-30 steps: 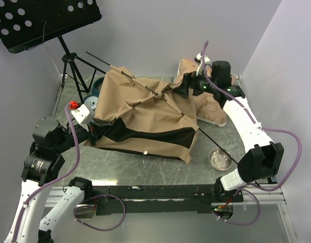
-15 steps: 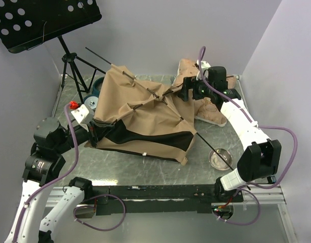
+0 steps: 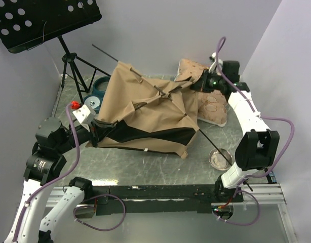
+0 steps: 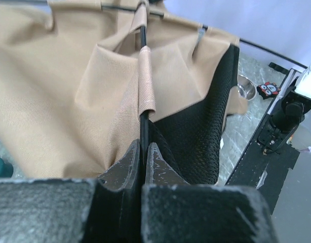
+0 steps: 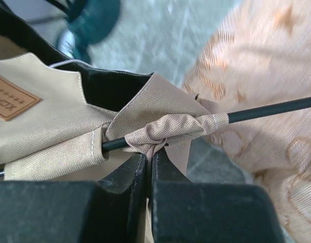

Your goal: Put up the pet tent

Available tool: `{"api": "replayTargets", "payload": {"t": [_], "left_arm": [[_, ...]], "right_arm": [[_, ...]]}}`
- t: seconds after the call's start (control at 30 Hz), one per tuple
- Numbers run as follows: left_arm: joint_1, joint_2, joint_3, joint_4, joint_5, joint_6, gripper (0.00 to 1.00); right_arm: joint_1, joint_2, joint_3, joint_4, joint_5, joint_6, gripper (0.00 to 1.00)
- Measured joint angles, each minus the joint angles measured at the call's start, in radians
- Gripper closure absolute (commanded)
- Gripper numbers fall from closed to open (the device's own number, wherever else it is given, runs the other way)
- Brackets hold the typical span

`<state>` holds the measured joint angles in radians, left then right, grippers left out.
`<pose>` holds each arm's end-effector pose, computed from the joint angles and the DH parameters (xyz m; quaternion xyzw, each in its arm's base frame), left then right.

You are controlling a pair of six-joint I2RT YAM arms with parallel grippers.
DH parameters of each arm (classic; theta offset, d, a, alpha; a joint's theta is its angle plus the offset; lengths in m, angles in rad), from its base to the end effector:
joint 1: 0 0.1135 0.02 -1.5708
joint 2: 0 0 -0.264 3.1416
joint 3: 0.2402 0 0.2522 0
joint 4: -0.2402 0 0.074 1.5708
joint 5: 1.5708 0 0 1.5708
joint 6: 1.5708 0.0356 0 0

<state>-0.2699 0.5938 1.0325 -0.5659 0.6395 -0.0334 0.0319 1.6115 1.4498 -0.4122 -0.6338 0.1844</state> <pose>0.0899 -0.0469 0.4066 0.2903 0.6831 -0.3280 0.5844 0.3675 0.0328 0.3413 -0.0850 0.8435 0.3211 0.4221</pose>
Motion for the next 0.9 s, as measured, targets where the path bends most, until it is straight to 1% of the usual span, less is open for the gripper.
{"api": "replayTargets", "payload": {"t": [0.13, 0.3, 0.33, 0.37, 0.4, 0.43, 0.5, 0.57, 0.6, 0.67, 0.8, 0.9], "left_arm": [[0.0, -0.001, -0.021, 0.006, 0.0, 0.035, 0.99], [0.0, -0.009, -0.062, 0.034, 0.0, 0.084, 0.99], [0.0, -0.009, -0.064, 0.035, 0.0, 0.095, 0.95], [0.0, -0.008, -0.064, 0.039, 0.0, 0.104, 0.82], [0.0, -0.007, -0.064, 0.045, 0.0, 0.108, 0.65], [0.0, -0.006, -0.064, 0.05, -0.001, 0.115, 0.52], [0.0, -0.002, -0.063, 0.057, -0.002, 0.118, 0.33], [0.0, 0.014, -0.056, 0.06, -0.001, 0.108, 0.25], [0.0, 0.028, -0.047, 0.06, -0.001, 0.095, 0.14], [0.0, 0.059, -0.019, 0.068, -0.008, 0.064, 0.06], [0.0, 0.09, 0.032, 0.099, -0.003, -0.003, 0.05], [0.0, 0.096, 0.061, 0.116, 0.04, -0.045, 0.06]], "right_arm": [[-0.039, -0.002, 0.082, 0.012, -0.06, 0.033, 1.0], [-0.064, -0.036, 0.105, 0.085, -0.104, 0.093, 1.0], [-0.067, -0.046, 0.105, 0.103, -0.111, 0.108, 1.0], [-0.07, -0.055, 0.105, 0.117, -0.114, 0.118, 1.0], [-0.071, -0.065, 0.108, 0.13, -0.115, 0.13, 1.0], [-0.073, -0.074, 0.116, 0.142, -0.115, 0.14, 1.0], [-0.076, -0.088, 0.136, 0.171, -0.105, 0.153, 1.0], [-0.087, -0.096, 0.162, 0.198, -0.091, 0.159, 1.0], [-0.093, -0.1, 0.177, 0.212, -0.083, 0.158, 1.0], [-0.098, -0.109, 0.191, 0.231, -0.071, 0.15, 1.0], [-0.1, -0.128, 0.208, 0.238, -0.062, 0.095, 1.0], [-0.09, -0.135, 0.217, 0.232, -0.054, 0.043, 1.0]]}}
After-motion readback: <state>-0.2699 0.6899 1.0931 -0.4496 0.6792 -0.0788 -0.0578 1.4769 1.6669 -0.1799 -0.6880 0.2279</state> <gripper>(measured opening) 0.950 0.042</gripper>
